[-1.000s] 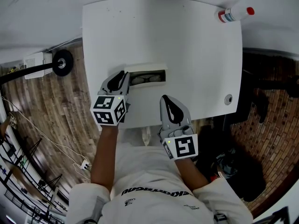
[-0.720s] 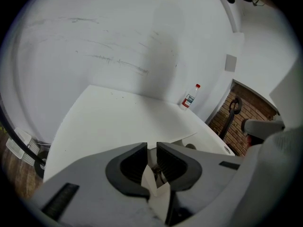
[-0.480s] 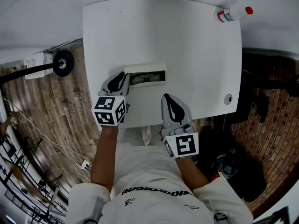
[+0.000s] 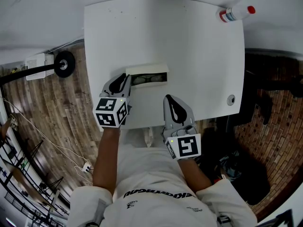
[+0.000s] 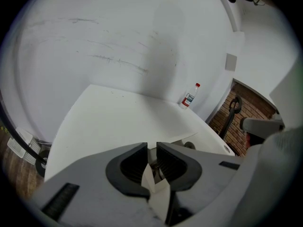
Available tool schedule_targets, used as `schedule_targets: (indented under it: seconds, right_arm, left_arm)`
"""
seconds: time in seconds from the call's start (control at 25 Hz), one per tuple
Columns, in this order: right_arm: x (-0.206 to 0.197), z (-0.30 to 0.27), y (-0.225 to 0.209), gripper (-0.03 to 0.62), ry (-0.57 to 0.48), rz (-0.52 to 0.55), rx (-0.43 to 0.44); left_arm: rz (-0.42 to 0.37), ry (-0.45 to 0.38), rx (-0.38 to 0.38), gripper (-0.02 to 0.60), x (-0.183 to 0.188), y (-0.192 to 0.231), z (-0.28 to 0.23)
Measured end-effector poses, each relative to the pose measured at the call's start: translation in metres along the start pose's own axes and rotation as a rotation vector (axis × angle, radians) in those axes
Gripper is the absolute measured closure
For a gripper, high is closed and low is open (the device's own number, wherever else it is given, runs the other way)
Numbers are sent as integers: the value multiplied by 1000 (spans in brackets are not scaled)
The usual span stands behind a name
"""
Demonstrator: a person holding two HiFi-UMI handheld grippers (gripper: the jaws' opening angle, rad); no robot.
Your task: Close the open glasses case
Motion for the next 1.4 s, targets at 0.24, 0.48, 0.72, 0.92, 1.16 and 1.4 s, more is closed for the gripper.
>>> schedule_targets:
  seconds: [0.24,0.48,0.72,0.92,1.16,1.4]
  right_arm:
    - [-1,0,1,592,-1,-5,7]
    - [-1,3,3,592,4,6,10]
    - [-4,3,4,592,18,4,18]
    - [-6,4,4,592,28,4,22]
    - [-10,6,3,592,38,-5,26]
    - [-10,6,4,592,45,4,39]
  left_arm:
    - [-1,9,2,526,-2,-2,2]
    - [5,9,3,526,-7,-4,5]
    - [14,15,-12,526,-10,-5,5]
    - [32,9,-11,526,-12,-5,6]
    - [43,9,-11,526,-15,-6,7]
    - [43,16,-18,526,-19,-7,8]
Point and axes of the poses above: the fingertips, and each gripper's own axes: z backward along the fingers, y to its left, x out of its top, the point moved 6 cm from there along z, backward along the fingers, and after that the axes turned 12 degrees about y, right-handed, at the moved point
